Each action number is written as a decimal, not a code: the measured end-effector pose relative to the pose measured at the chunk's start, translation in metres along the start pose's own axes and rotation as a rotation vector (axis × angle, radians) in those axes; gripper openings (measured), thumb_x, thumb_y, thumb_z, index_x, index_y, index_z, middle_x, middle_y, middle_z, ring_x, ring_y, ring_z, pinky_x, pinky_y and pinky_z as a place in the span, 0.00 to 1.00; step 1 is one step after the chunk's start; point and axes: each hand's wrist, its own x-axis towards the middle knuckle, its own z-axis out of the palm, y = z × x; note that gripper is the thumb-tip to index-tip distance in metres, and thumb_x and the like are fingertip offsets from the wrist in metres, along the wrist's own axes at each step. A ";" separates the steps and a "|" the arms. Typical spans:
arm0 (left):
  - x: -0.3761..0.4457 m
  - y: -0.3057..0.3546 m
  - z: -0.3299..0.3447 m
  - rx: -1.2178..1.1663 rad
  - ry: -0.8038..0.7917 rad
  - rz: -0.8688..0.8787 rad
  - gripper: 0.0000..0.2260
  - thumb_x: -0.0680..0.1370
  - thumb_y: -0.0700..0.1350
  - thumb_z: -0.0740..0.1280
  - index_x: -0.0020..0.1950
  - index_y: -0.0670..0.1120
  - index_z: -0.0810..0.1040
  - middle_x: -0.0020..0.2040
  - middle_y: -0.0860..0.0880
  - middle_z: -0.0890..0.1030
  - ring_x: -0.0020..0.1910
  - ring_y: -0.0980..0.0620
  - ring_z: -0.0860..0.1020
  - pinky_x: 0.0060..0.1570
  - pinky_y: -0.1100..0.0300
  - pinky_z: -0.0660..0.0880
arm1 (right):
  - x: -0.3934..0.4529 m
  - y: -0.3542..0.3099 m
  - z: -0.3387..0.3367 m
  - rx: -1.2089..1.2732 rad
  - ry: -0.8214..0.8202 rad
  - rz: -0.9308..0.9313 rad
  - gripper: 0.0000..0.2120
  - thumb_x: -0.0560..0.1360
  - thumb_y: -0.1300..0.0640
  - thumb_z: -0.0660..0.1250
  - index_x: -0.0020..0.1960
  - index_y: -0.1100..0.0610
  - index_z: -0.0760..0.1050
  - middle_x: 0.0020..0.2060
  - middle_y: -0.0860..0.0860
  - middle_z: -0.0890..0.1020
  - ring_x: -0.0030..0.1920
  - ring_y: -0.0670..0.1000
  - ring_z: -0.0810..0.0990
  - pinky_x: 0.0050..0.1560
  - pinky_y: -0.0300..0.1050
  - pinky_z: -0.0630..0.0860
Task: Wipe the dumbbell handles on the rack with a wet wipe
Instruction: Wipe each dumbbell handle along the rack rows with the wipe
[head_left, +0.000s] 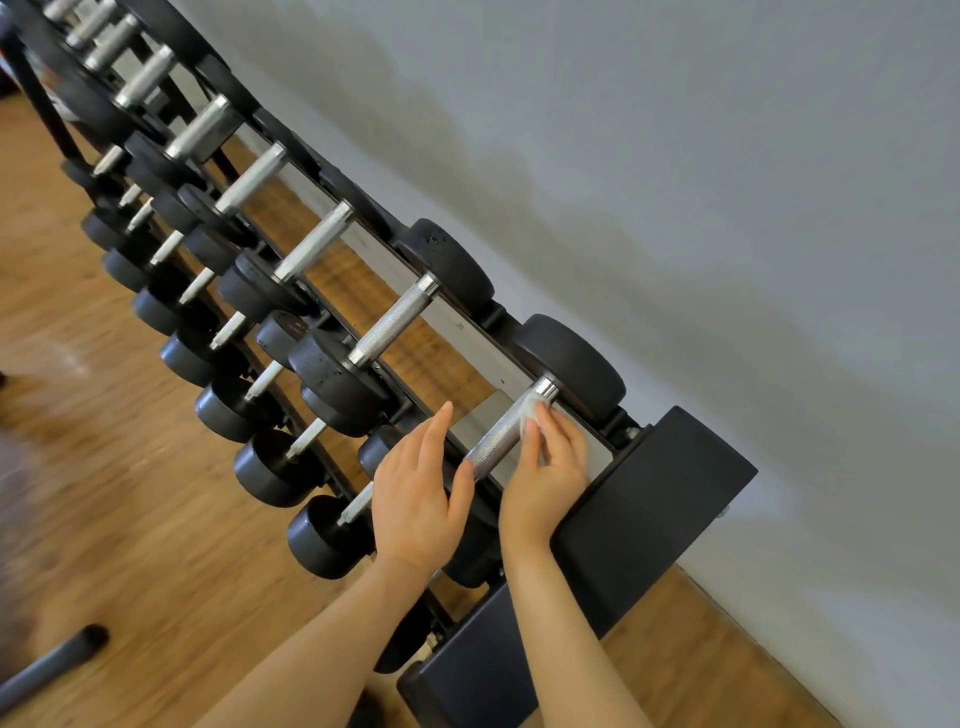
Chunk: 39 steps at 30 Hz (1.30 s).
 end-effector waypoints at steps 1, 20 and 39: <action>0.000 0.000 0.000 -0.003 0.000 0.001 0.27 0.80 0.58 0.54 0.78 0.51 0.62 0.67 0.49 0.77 0.66 0.49 0.74 0.63 0.52 0.68 | -0.003 0.002 -0.001 -0.015 -0.014 -0.022 0.12 0.79 0.60 0.66 0.59 0.47 0.78 0.55 0.38 0.75 0.58 0.46 0.77 0.55 0.48 0.79; -0.030 -0.018 0.006 0.073 -0.038 0.010 0.23 0.80 0.57 0.54 0.73 0.50 0.69 0.75 0.47 0.67 0.74 0.46 0.64 0.69 0.50 0.60 | 0.024 0.003 -0.019 -0.309 -0.145 -0.320 0.16 0.79 0.54 0.62 0.59 0.62 0.80 0.54 0.54 0.80 0.56 0.45 0.77 0.57 0.31 0.74; -0.031 -0.023 0.011 0.063 -0.022 0.013 0.21 0.80 0.57 0.56 0.69 0.50 0.72 0.73 0.46 0.68 0.73 0.45 0.64 0.68 0.49 0.60 | 0.038 0.019 -0.025 -0.560 -0.171 -0.716 0.15 0.81 0.54 0.61 0.58 0.63 0.81 0.53 0.54 0.84 0.51 0.51 0.82 0.51 0.43 0.78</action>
